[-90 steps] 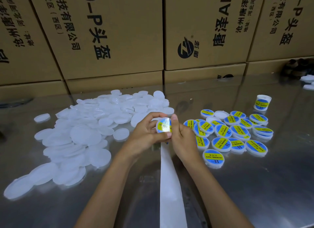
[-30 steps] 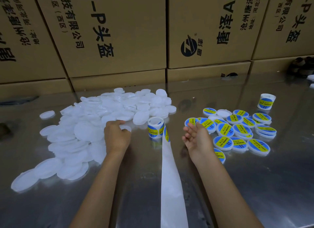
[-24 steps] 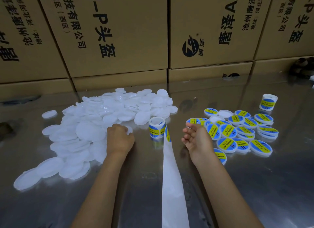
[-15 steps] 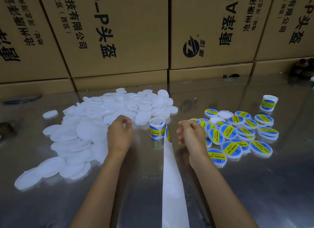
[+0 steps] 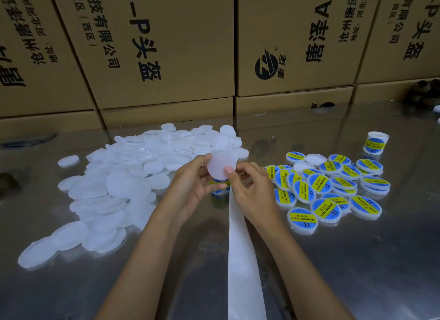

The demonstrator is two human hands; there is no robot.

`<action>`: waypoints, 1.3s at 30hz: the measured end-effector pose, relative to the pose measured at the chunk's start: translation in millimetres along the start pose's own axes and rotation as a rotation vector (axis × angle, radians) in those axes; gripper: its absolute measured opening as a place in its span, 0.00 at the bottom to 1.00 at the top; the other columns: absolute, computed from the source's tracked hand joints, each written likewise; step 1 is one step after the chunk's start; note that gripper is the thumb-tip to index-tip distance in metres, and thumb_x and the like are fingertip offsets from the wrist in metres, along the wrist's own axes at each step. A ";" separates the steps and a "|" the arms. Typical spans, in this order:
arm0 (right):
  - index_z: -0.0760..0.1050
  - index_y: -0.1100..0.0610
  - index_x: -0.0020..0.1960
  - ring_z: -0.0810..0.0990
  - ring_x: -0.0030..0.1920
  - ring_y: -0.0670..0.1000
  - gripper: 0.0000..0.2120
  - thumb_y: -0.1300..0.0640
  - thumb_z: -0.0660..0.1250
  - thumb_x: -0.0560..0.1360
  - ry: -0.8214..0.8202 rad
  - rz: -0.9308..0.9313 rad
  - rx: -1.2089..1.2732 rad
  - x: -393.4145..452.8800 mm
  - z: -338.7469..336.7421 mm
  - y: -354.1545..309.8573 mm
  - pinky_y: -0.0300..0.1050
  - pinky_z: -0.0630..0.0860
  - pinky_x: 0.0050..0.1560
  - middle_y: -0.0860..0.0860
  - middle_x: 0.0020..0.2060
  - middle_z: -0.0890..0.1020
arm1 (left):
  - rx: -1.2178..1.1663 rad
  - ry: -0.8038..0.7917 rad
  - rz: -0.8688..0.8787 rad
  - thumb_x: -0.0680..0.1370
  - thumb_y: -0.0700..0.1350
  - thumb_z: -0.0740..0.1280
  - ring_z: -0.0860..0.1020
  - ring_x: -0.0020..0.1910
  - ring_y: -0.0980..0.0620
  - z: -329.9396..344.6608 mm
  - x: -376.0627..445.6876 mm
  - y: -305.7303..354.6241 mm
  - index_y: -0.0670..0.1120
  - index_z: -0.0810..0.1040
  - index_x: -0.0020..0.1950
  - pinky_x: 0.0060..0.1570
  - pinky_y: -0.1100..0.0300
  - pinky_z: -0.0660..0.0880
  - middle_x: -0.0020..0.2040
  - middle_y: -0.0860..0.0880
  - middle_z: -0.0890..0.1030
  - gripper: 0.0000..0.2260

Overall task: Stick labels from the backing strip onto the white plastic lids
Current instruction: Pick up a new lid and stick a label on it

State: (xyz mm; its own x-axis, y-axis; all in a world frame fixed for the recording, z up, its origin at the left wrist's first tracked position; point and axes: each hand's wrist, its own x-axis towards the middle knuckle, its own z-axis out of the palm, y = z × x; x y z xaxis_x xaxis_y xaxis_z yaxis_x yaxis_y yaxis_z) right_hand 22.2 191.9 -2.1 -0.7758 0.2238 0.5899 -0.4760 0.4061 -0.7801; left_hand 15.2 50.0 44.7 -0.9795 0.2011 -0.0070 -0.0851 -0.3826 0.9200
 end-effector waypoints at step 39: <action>0.74 0.54 0.45 0.76 0.41 0.51 0.09 0.57 0.74 0.69 -0.193 0.138 -0.214 -6.5 -0.5 18.4 0.52 0.75 0.43 0.47 0.37 0.77 | 0.767 0.218 0.323 0.72 0.44 0.77 0.79 0.49 0.60 -2.8 10.4 -28.6 0.54 0.81 0.43 0.47 0.49 0.82 0.45 0.64 0.81 0.07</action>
State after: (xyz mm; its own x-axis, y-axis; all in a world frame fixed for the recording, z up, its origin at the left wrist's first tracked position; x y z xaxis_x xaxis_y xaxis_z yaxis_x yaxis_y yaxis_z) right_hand 18.7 198.3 -20.1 -0.9011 0.1262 0.4148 -0.2782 0.5654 -0.7765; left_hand 6.9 60.5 17.3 -0.9544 -0.0202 0.2977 0.2735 0.3396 0.8999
